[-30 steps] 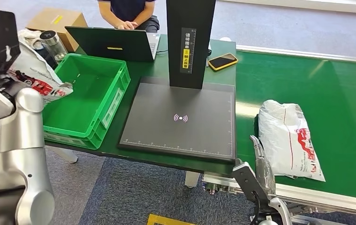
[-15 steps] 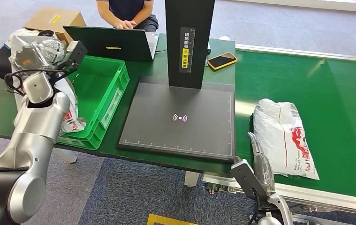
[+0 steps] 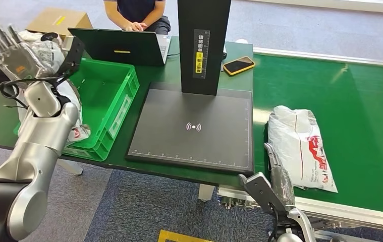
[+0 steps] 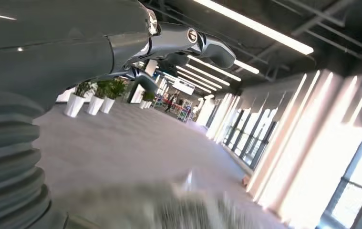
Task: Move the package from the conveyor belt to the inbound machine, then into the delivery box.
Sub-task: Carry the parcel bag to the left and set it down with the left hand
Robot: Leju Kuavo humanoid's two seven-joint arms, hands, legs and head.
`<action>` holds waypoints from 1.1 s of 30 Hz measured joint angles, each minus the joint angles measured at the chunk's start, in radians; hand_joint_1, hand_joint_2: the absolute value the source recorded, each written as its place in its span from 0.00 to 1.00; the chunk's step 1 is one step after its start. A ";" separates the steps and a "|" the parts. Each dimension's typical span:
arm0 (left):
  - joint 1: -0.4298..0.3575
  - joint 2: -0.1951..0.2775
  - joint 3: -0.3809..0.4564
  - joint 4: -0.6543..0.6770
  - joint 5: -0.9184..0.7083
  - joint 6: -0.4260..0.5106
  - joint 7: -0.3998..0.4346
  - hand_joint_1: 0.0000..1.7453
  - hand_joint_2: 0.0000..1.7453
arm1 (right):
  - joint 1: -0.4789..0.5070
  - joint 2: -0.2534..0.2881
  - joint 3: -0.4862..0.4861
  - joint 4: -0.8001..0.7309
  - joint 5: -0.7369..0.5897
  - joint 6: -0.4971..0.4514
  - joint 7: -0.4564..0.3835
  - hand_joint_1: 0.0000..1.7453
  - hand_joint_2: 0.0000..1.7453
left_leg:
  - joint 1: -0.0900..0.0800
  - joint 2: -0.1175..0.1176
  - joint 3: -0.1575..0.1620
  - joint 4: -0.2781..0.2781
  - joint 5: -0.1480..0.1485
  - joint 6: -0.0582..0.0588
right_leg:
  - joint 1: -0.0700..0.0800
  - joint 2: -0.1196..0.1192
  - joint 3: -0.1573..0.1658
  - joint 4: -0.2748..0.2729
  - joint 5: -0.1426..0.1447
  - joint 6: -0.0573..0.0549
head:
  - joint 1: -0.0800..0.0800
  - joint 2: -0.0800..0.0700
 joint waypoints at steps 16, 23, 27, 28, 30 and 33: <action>0.100 -0.043 0.236 -0.256 0.178 0.046 -0.370 0.00 0.00 | -0.008 -0.001 0.025 0.013 0.000 0.003 0.015 0.00 1.00 | 0.000 0.000 0.000 0.000 0.000 0.000 | 0.000 0.000 0.000 0.000 0.000 0.000 | 0.000 0.000; 0.105 -0.154 0.391 -0.194 0.719 -0.156 -0.851 0.00 1.00 | -0.006 -0.001 0.019 0.012 -0.031 -0.047 0.013 0.00 1.00 | 0.000 0.000 0.000 0.000 0.000 0.000 | 0.000 -0.001 0.000 -0.001 0.000 0.000 | 0.000 0.000; 0.180 -0.219 0.377 -0.228 1.061 -0.503 -0.897 0.00 1.00 | -0.004 -0.001 -0.005 0.005 -0.103 -0.071 -0.024 0.00 1.00 | -0.001 -0.001 0.000 0.000 -0.001 0.000 | -0.001 -0.001 0.000 -0.001 0.000 0.000 | 0.000 0.000; 0.208 -0.234 0.364 -0.240 1.143 -0.591 -0.898 0.00 1.00 | -0.002 0.000 -0.013 0.002 -0.129 -0.067 -0.037 0.00 1.00 | -0.001 0.000 0.000 0.000 -0.001 0.001 | -0.001 0.000 0.000 -0.001 0.000 0.000 | 0.000 0.000; 0.262 -0.260 0.336 -0.259 1.282 -0.743 -0.900 0.00 1.00 | -0.002 0.005 -0.027 -0.002 -0.184 -0.042 -0.063 0.00 1.00 | -0.001 0.000 0.000 0.000 -0.001 0.000 | -0.001 0.000 0.000 -0.001 0.000 0.001 | 0.000 0.000; 0.325 -0.288 0.289 -0.277 1.410 -0.903 -0.901 0.00 1.00 | -0.011 0.016 -0.042 -0.001 -0.250 0.004 -0.093 0.00 1.00 | -0.001 0.000 0.000 0.000 -0.001 0.000 | -0.001 0.000 0.000 -0.001 -0.001 0.001 | 0.000 0.000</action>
